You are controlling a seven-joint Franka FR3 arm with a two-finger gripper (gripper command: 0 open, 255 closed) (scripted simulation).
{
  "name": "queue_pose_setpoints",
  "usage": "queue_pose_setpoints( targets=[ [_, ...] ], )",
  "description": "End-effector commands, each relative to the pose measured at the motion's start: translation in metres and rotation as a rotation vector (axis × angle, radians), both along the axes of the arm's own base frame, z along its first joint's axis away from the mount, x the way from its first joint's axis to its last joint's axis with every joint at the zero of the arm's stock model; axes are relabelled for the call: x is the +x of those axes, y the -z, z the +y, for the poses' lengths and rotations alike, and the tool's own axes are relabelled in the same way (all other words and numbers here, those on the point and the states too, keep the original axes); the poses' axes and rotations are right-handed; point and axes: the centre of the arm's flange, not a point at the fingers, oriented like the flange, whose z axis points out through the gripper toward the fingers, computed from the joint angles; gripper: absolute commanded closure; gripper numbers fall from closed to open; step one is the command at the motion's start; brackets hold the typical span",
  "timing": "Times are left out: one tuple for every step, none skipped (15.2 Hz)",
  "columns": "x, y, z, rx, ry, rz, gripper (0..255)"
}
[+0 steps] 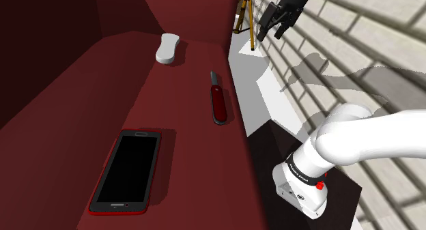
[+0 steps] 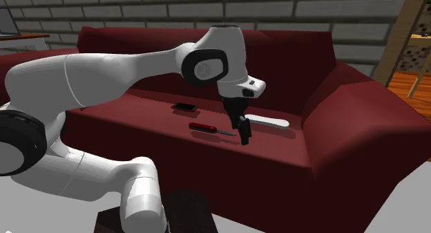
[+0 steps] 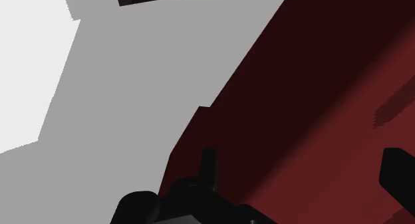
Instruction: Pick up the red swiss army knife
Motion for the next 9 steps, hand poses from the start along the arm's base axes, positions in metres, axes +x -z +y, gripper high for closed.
queue_pose_setpoints(
  targets=[
    [0.000, 0.000, 0.000, 0.000, 0.000, 0.000, 0],
    [-0.002, 0.004, 0.012, 0.005, 0.019, 0.007, 0],
    [-0.003, 0.009, 0.024, 0.010, 0.038, 0.014, 0],
    [-0.004, 0.013, 0.036, 0.015, 0.056, 0.021, 0],
    [-0.005, 0.017, 0.048, 0.020, 0.075, 0.029, 0],
    [-0.006, 0.021, 0.060, 0.026, 0.094, 0.036, 0],
    [-0.006, 0.025, 0.072, 0.031, 0.113, 0.043, 0],
    [-0.007, 0.029, 0.084, 0.036, 0.131, 0.050, 0],
    [-0.007, 0.033, 0.096, 0.041, 0.150, 0.057, 0]
  ],
)
